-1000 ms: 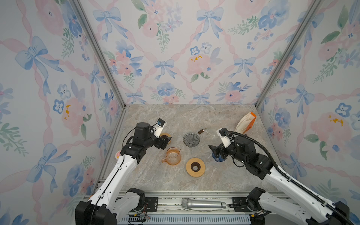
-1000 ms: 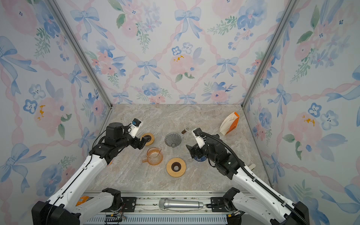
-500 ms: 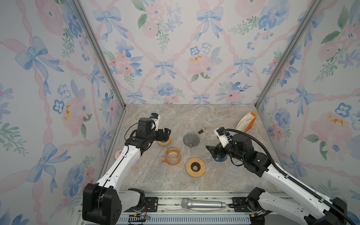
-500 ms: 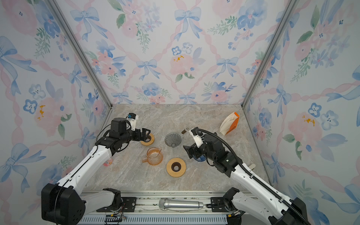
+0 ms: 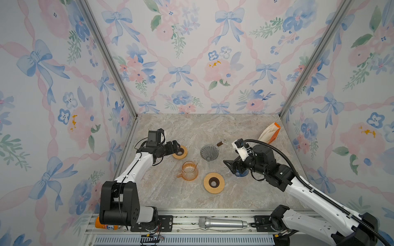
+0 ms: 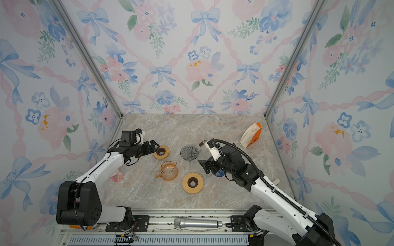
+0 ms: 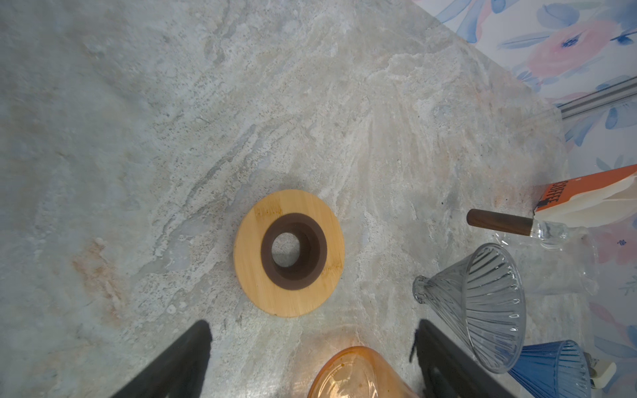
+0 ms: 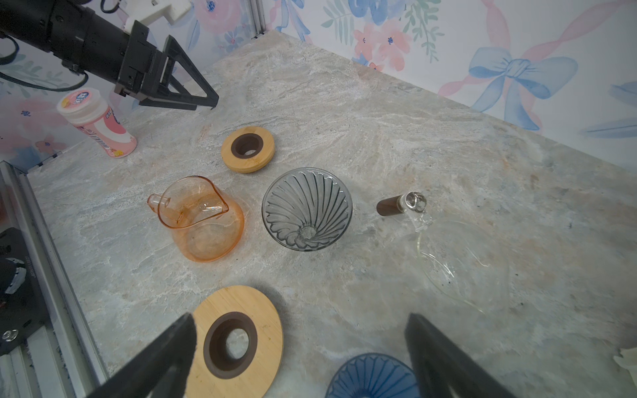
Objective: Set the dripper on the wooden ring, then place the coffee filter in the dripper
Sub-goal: 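Move the left gripper to the small bamboo stand and grasp its rim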
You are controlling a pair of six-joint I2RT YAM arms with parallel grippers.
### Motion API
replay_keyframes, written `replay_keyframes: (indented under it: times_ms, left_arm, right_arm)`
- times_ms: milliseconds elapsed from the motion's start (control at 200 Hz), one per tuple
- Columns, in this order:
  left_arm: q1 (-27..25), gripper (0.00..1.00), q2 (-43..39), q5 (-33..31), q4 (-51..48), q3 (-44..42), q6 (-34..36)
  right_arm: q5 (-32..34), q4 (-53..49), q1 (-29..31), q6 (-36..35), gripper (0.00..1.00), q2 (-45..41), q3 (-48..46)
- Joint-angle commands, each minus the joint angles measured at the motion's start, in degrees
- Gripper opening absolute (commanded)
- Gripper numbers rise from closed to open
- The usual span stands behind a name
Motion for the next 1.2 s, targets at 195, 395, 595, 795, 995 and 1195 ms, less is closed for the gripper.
replay_keyframes:
  times_ms: [195,395,595,795,995,1195]
  left_arm:
    - [4.0,0.86,6.9,5.1,-0.9,0.3,-0.8]
    - [5.2,0.84,11.4,7.1,-0.8,0.8,-0.5]
    - [5.2,0.8,16.1,9.3,-0.6,1.7,-0.3]
    - [5.2,0.74,18.8,11.6,2.6,1.0,-1.7]
    - [5.2,0.62,20.1,12.9,6.4,-1.3,-3.5]
    - [5.2,0.54,20.1,15.3,10.5,-3.1,-5.0]
  right_arm:
    - [-2.8,0.2,0.4,1.9,0.96,2.4,2.2]
    - [-2.3,0.7,0.5,2.3,0.97,3.1,2.4]
    - [-1.3,0.8,0.8,2.7,0.96,3.2,2.2]
    - [-0.1,1.6,1.2,2.8,0.97,3.1,2.1]
    - [0.2,2.1,1.2,2.6,0.96,3.1,1.8]
    - [0.0,3.2,1.2,2.6,0.97,3.7,1.3]
